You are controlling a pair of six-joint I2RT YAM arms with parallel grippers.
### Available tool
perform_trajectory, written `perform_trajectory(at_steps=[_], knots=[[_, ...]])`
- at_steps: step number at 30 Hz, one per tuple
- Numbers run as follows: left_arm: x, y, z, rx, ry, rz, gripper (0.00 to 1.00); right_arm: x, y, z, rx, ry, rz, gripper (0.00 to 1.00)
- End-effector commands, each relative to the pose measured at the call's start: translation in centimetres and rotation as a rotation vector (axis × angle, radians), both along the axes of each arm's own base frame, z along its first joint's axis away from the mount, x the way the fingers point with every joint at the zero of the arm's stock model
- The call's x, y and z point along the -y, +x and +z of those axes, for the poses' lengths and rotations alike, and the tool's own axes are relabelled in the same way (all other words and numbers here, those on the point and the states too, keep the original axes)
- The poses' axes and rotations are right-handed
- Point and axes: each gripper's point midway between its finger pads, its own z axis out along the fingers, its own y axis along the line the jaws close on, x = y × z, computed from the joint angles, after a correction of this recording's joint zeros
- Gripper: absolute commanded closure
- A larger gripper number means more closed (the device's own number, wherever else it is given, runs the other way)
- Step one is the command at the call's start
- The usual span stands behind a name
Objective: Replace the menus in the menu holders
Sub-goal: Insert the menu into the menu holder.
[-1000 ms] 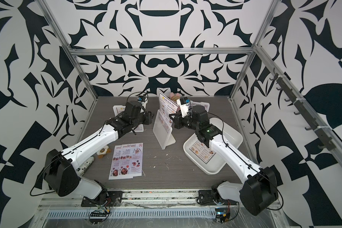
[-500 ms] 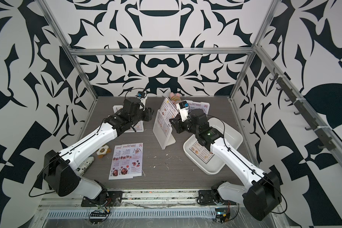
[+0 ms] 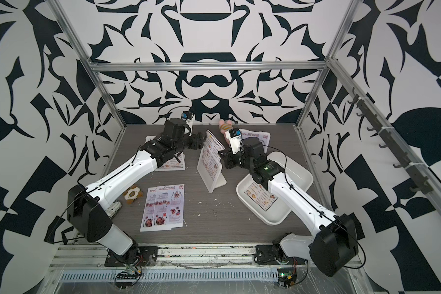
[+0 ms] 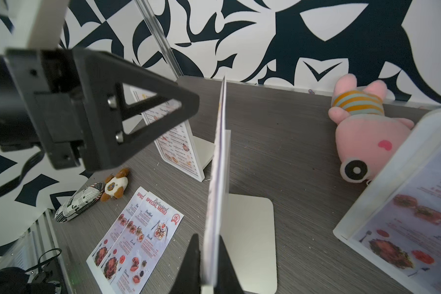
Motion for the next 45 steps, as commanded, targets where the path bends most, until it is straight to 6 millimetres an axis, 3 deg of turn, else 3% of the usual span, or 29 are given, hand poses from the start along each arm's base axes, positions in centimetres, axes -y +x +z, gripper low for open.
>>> perform_trajectory(at_steps=[1, 11, 21, 33, 36, 41, 45], knots=[[0.8, 0.2, 1.2, -0.008, -0.023, -0.014, 0.17, -0.4, -0.2, 1.4, 0.022, 0.037, 0.007, 0.91], [3.1, -0.7, -0.7, -0.061, 0.076, -0.087, 0.16, -1.7, -0.6, 1.2, 0.01, 0.071, 0.047, 0.91], [2.6, -2.0, -3.2, -0.134, 0.181, -0.113, 0.23, -0.5, -1.4, 2.4, 0.06, 0.034, 0.026, 0.67], [1.8, -3.3, -6.4, -0.212, 0.216, -0.12, 0.27, 0.9, -1.5, 3.0, 0.072, -0.01, -0.016, 0.63], [1.6, -3.3, -5.7, -0.198, 0.204, -0.109, 0.25, 0.9, -1.4, 2.7, 0.054, -0.012, -0.019, 0.62], [1.0, -3.3, -1.9, -0.114, 0.147, -0.081, 0.19, 0.7, 0.4, 1.6, -0.049, -0.028, -0.085, 0.71], [-0.5, -3.6, -1.8, -0.11, 0.151, -0.013, 0.19, 1.5, 2.3, 3.0, -0.023, -0.015, -0.192, 0.79]])
